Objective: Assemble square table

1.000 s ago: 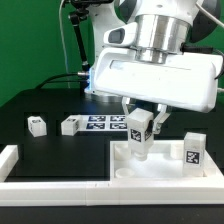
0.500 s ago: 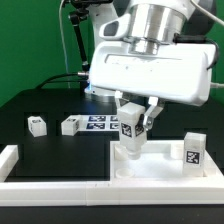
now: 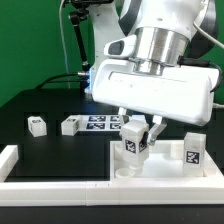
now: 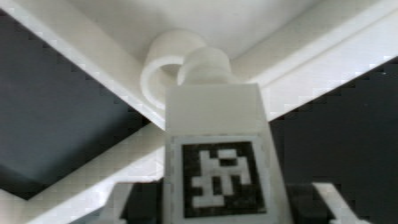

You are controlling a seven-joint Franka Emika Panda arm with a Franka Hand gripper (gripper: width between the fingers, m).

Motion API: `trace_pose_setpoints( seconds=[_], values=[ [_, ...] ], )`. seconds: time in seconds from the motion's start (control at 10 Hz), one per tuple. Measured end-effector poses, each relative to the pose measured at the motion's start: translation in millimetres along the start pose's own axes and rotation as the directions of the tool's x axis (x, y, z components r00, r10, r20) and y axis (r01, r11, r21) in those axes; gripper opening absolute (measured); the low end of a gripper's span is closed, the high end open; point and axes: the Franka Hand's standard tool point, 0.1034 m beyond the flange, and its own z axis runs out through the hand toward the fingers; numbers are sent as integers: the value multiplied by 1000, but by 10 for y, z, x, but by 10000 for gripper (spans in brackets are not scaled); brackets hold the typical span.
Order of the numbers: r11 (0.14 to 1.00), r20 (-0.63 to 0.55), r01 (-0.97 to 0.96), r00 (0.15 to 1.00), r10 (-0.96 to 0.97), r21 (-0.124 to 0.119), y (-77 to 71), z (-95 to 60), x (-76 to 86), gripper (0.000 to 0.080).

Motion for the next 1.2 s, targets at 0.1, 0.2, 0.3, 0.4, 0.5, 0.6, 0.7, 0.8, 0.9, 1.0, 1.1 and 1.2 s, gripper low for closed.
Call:
trace_pose_setpoints(
  seconds=[0.1,0.2,0.3,0.4,0.5,0.6,0.7,0.8,0.9,1.0,1.1,1.2],
  values=[
    [1000,1,13,1000,-13,2,13,-23,27,292],
    [1000,1,17,1000,-17,6,23,-41,57,292],
    [1000,0,22,1000,-22,6,40,-37,69,292],
    [999,0,33,999,-33,4,97,0,52,292],
    [999,-14,40,999,-40,10,124,36,16,292],
    [997,-11,71,997,-71,5,168,34,82,292],
    [998,-20,70,997,-70,1,238,17,332,292],
    [998,-34,54,998,-54,10,218,52,324,292],
    [997,-34,70,997,-70,15,158,114,189,292],
    [998,-41,68,997,-67,19,143,121,203,292],
    [997,-44,68,997,-67,22,128,118,197,292],
    [997,-42,75,996,-73,25,82,96,166,292]
  ],
)
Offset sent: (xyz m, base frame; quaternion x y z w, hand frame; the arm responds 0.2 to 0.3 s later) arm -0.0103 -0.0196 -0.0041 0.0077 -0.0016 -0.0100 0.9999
